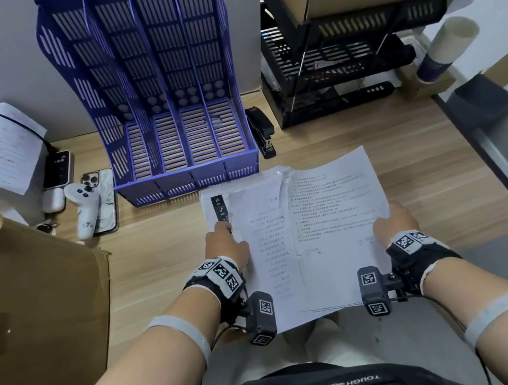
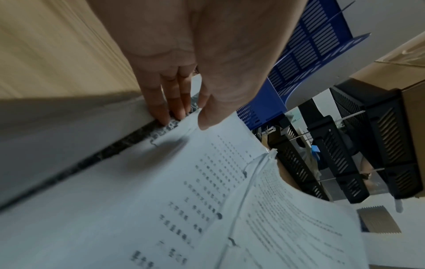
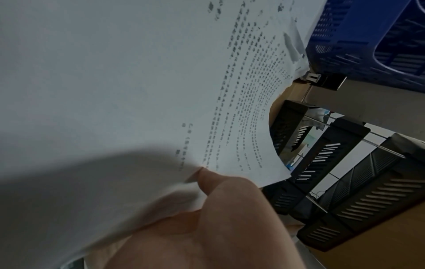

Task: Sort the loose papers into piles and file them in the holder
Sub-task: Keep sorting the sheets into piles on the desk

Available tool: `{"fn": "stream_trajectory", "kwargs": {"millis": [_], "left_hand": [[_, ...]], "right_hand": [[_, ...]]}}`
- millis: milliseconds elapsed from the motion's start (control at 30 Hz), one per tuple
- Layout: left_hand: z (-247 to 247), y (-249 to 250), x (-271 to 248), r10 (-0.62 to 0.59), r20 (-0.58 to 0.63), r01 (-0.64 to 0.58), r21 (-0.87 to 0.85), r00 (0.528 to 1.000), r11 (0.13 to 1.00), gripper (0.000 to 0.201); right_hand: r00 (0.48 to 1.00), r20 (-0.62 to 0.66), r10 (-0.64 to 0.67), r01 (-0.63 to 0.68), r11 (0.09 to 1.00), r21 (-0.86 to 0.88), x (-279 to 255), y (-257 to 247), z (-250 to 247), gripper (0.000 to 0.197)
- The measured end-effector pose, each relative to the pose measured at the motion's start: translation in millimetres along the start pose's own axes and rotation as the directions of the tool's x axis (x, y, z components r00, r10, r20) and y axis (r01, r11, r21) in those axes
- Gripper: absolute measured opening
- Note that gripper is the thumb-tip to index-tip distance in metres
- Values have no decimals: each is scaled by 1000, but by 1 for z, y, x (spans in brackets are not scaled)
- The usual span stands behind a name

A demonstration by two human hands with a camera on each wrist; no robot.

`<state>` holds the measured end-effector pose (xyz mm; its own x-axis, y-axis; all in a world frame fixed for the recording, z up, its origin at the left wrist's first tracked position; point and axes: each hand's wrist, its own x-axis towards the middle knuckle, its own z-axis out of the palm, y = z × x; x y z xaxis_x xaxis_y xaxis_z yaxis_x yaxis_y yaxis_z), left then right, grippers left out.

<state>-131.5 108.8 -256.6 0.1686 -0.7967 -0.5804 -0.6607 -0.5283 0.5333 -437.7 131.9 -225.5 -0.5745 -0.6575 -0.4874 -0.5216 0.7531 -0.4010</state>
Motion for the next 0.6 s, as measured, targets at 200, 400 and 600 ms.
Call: {"fn": "stream_trajectory", "kwargs": {"millis": [200, 400, 600], "left_hand": [[10, 12, -1, -134, 65, 145, -205, 989, 968, 57], [20, 22, -10, -17, 182, 39, -119, 983, 992, 34], [29, 93, -31, 242, 33, -193, -501, 970, 844, 37]], "right_hand": [[936, 352, -25, 15, 999, 31, -7, -5, 22, 48], [889, 426, -165, 118, 984, 134, -8, -13, 20, 44], [943, 156, -295, 192, 862, 470, 6, -27, -37, 34]]}}
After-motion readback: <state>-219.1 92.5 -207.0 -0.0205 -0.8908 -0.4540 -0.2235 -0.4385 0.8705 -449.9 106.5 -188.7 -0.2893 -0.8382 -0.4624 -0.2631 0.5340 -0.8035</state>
